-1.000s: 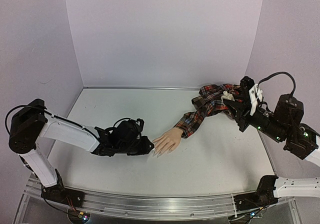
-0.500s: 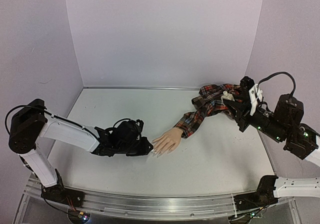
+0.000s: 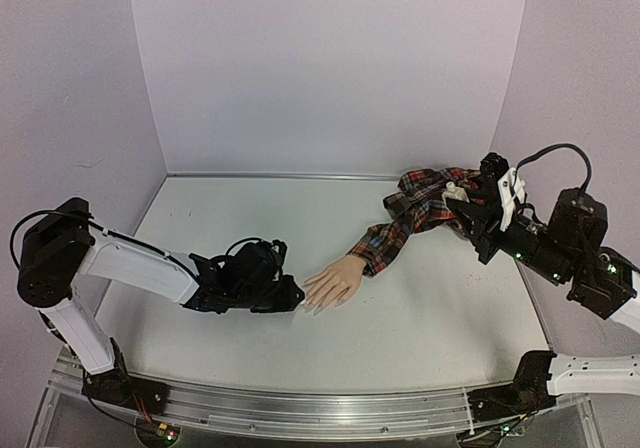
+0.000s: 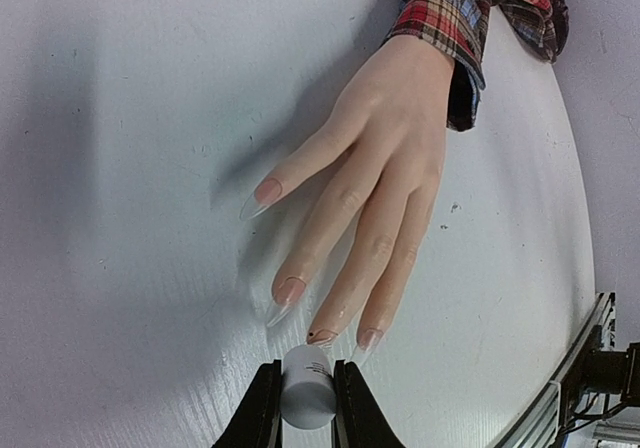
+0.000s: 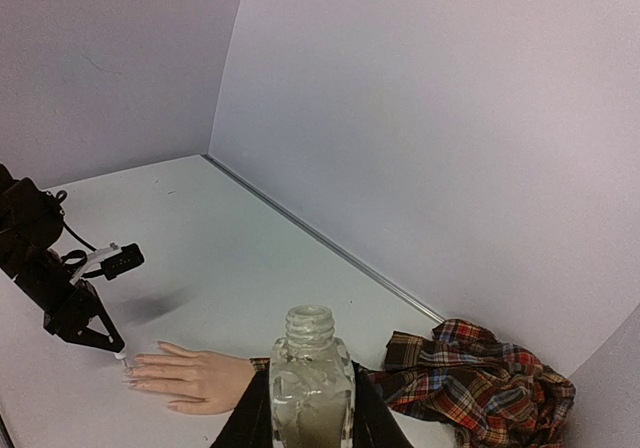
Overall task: Paint the nails
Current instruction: Paint the nail with the hand.
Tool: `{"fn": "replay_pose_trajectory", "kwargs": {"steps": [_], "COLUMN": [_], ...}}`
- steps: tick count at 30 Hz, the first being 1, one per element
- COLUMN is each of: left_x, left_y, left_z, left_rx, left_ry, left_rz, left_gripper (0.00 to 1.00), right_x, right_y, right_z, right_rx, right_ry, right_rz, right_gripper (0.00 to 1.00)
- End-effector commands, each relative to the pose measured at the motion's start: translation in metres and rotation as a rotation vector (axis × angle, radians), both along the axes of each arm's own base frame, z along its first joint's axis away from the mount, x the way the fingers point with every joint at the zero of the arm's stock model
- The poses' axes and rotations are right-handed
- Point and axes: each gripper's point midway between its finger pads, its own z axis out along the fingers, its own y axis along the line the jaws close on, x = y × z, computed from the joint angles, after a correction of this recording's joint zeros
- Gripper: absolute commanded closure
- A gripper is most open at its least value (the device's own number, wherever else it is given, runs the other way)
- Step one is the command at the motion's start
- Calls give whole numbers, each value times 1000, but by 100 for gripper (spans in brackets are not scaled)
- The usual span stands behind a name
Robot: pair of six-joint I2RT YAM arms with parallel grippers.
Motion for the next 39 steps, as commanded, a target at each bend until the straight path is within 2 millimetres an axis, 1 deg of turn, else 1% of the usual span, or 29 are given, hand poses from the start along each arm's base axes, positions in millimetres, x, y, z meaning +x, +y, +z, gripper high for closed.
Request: {"fn": "replay_pose_trajectory", "kwargs": {"steps": [1,7,26,35,39], "left_x": [11,11,7,5,2], "left_y": [-10,-11,-7,-5,0], "left_z": [26,27,14,13,15], "left_rx": [-42,-47,-36,-33,-21], "left_ry": [-60,-62,-21,-15,-21], "left_rz": [-2,-8,5,9,20], "left_gripper": [100,100,100,100,100], "right_x": [-2,-2,-2,-2,-2], "right_y": [1,2,2,4,4], "right_z": [11,9,10,8,8], "right_rx": [24,21,22,19,18], "right_ry": [-20,-17,-16,-12,-11], "right_rz": [14,13,17,22,22], "right_gripper": [100,100,100,100,100]}}
